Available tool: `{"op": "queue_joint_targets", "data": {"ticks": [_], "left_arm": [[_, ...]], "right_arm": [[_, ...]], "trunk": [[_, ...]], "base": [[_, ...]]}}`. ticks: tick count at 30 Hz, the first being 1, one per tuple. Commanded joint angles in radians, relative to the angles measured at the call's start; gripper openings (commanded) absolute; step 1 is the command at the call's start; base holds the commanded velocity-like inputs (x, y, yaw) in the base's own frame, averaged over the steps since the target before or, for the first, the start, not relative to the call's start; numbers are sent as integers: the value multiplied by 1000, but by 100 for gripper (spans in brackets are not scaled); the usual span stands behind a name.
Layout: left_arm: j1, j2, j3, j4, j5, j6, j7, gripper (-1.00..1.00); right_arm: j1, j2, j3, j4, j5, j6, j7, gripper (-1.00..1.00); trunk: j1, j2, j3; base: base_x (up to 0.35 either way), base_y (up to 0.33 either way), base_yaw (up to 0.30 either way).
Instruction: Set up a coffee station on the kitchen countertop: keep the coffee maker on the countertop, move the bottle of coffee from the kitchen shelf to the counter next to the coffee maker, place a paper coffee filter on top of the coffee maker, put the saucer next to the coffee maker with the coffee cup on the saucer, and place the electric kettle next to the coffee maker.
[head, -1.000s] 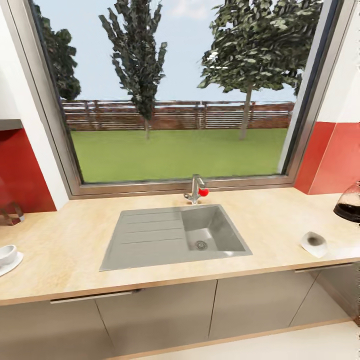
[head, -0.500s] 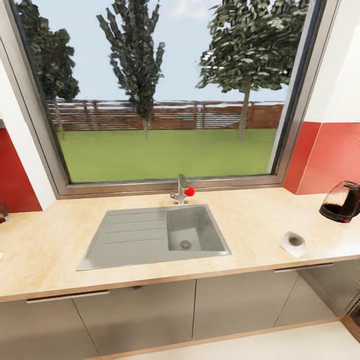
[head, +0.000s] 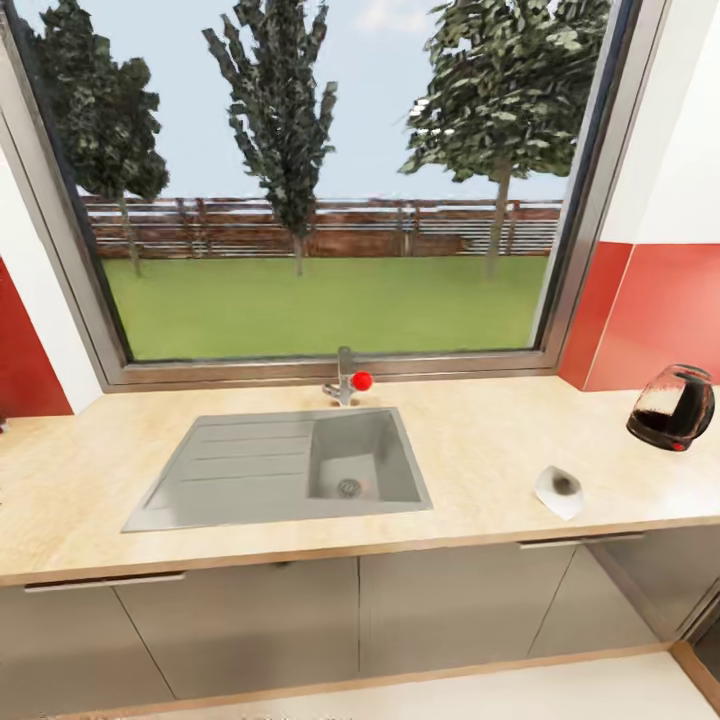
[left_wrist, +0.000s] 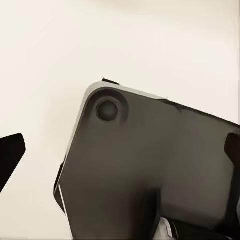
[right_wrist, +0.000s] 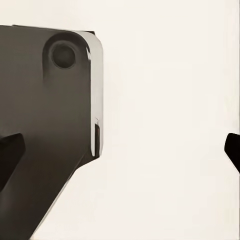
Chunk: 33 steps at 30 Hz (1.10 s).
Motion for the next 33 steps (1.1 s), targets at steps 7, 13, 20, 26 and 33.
{"op": "queue_joint_targets", "data": {"ticks": [7, 13, 20, 26, 33], "left_arm": [[0, 0, 1, -1, 5, -2, -2, 100], [0, 0, 1, -1, 5, -2, -2, 100], [0, 0, 1, -1, 5, -2, -2, 100], [0, 0, 1, -1, 5, -2, -2, 100], [0, 0, 1, 0, 5, -2, -2, 100]], "right_arm": [[1, 0, -8, -2, 8, -1, -3, 100], [1, 0, -8, -1, 8, -1, -4, 100], [0, -2, -10, -2, 7, 0, -4, 100], [0, -2, -10, -1, 6, 0, -4, 100], [0, -3, -10, -2, 5, 0, -4, 100]], "trunk": [[1, -2, -5], [1, -2, -5], [1, -2, -5], [1, -2, -5], [1, -2, -5]], "base": [[0, -296, 79], [0, -297, 10], [0, -297, 1], [0, -298, 0], [0, -299, 0]]}}
